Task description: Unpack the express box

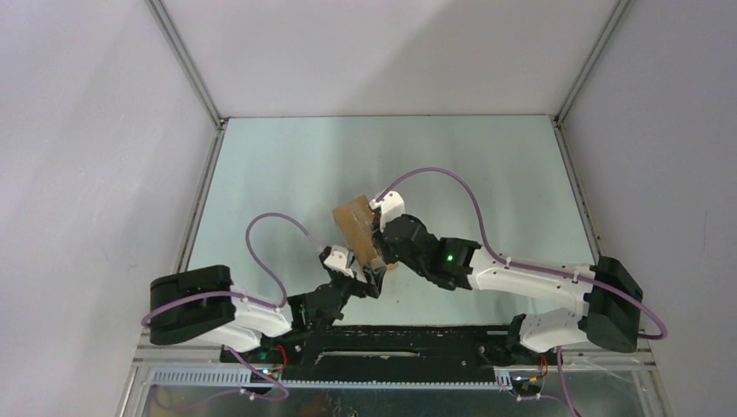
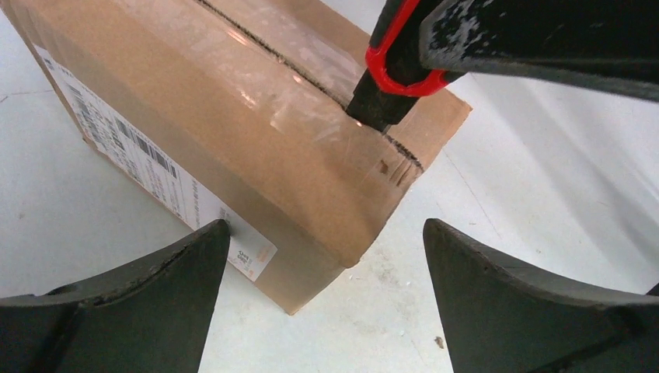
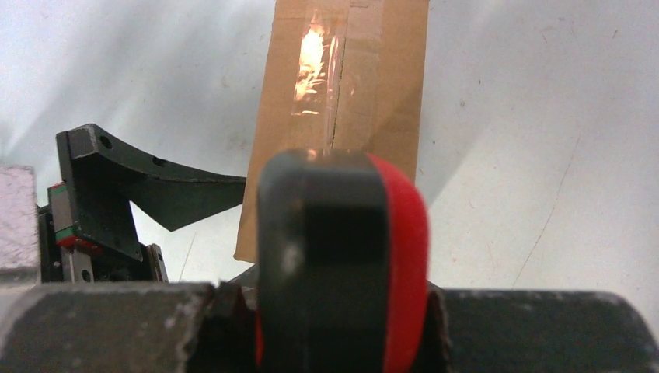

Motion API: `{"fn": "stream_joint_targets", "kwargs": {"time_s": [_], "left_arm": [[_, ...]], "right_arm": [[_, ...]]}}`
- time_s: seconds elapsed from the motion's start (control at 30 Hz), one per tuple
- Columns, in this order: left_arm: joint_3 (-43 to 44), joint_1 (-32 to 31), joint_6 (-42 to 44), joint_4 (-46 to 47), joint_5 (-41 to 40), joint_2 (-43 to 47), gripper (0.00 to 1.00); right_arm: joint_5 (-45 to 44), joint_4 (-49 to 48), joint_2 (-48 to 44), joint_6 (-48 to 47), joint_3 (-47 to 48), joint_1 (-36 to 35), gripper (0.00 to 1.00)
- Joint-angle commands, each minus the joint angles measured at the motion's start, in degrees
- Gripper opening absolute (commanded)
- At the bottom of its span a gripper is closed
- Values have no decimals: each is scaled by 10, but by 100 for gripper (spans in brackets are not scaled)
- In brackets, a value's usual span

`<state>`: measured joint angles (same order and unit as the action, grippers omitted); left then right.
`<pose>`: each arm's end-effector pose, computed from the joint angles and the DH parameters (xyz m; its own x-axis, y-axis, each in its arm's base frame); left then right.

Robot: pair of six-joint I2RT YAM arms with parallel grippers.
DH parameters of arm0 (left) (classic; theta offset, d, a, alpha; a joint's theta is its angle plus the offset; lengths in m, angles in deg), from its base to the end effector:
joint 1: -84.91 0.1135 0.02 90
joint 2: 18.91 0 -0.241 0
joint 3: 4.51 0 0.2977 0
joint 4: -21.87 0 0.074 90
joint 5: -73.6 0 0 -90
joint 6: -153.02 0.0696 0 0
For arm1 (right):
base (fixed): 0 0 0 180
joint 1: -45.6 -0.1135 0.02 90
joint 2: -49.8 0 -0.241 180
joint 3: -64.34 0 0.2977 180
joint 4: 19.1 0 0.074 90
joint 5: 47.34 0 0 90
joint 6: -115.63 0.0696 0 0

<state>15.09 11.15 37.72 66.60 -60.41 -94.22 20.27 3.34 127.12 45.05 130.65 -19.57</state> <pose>0.1159 -0.2250 0.0770 -0.2617 -0.2005 -0.9441 0.4291 0.8520 -0.2999 0.1814 0.3290 0.2155 -0.4529 -0.2468 -0.8567 -0.5886 0.8045 0.0794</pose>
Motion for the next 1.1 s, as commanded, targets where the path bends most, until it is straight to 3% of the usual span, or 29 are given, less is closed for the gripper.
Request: {"fn": "stream_joint_targets", "kwargs": {"time_s": [0.0, 0.13, 0.33, 0.53, 0.7, 0.97, 1.07], "left_arm": [[-12, 8, -9, 89, 48, -45, 96], [4, 8, -35, 118, 34, -83, 90], [32, 8, -108, 99, -71, -96, 81], [94, 6, -184, -38, -134, -75, 80], [132, 10, -332, -209, -186, -53, 81], [121, 33, -528, -324, -185, -29, 82], [134, 36, -555, -381, -189, -18, 82]], "right_arm": [[46, 48, 7, -15, -22, -2, 0], [48, 67, 5, 0, -15, -6, 0], [45, 115, 11, 47, 6, -9, 0], [52, 139, 26, 75, 34, -22, 0], [49, 148, 35, 91, 39, -38, 0], [39, 157, 34, 101, 38, -51, 0], [33, 156, 27, 97, 38, -52, 0]]}}
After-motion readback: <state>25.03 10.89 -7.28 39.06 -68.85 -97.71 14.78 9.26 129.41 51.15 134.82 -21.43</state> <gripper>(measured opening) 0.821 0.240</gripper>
